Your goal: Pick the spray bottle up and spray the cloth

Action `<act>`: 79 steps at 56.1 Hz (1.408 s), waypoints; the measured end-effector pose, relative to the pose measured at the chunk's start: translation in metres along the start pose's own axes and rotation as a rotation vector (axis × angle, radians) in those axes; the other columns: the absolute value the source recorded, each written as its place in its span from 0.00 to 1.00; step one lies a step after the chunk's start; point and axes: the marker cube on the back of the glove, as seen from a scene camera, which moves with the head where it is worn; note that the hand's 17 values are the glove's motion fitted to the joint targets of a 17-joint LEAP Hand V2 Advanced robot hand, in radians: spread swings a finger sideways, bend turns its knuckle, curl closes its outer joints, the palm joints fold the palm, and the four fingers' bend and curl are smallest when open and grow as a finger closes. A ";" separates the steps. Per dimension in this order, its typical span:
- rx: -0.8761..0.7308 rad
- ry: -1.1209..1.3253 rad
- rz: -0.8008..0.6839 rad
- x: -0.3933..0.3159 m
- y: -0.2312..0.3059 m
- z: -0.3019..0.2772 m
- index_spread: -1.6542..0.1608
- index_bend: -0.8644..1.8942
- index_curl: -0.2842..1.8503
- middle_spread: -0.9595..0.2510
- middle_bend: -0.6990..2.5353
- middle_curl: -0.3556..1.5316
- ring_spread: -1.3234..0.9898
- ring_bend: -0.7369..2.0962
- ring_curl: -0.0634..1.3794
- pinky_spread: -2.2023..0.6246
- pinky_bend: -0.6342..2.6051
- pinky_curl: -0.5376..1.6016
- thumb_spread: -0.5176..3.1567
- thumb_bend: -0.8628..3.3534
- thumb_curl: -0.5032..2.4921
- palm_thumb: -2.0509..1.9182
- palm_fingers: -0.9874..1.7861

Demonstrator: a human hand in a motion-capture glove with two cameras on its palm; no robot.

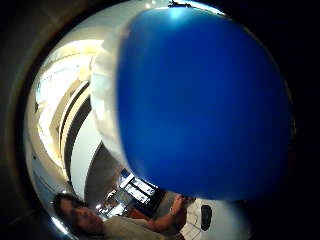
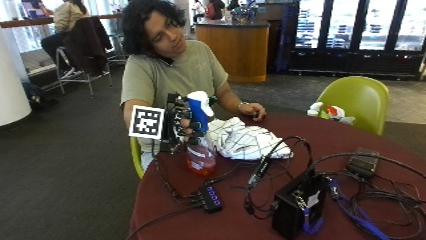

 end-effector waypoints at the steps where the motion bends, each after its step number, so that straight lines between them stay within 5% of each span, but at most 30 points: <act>1: 0.007 0.003 0.004 0.001 -0.003 0.001 0.76 0.33 0.20 0.80 0.28 0.37 0.54 0.48 0.31 0.83 0.36 0.43 0.39 0.20 0.30 0.68 0.53; 10: 0.003 0.037 0.068 0.010 -0.024 0.018 0.77 0.34 0.19 0.79 0.29 0.38 0.53 0.49 0.31 0.81 0.36 0.43 0.38 0.20 0.30 0.68 0.55; 19: 0.001 -0.017 0.167 0.004 -0.020 0.021 0.78 0.43 0.26 0.72 0.35 0.41 0.52 0.45 0.29 0.79 0.26 0.39 0.37 0.21 0.32 0.73 0.76; 24: 0.049 -0.124 0.208 -0.014 -0.020 0.012 0.78 0.43 0.28 0.70 0.34 0.42 0.52 0.44 0.30 0.78 0.27 0.40 0.36 0.21 0.33 0.75 0.77; 34: -0.001 -0.118 0.115 -0.080 -0.029 -0.022 0.77 0.41 0.31 0.68 0.38 0.45 0.51 0.45 0.33 0.72 0.30 0.43 0.29 0.20 0.36 0.78 0.84; 45: -0.471 0.104 0.077 -0.150 -0.024 -0.017 0.77 0.42 0.34 0.65 0.39 0.46 0.49 0.46 0.36 0.69 0.32 0.44 0.24 0.20 0.38 0.77 0.85; 61: -1.014 0.574 0.243 -0.156 -0.010 0.043 0.76 0.43 0.37 0.64 0.40 0.47 0.49 0.47 0.37 0.69 0.33 0.45 0.22 0.20 0.40 0.77 0.84; 79: -1.336 0.907 0.492 -0.083 0.014 0.112 0.77 0.43 0.39 0.65 0.40 0.47 0.49 0.47 0.38 0.69 0.33 0.45 0.22 0.20 0.41 0.77 0.84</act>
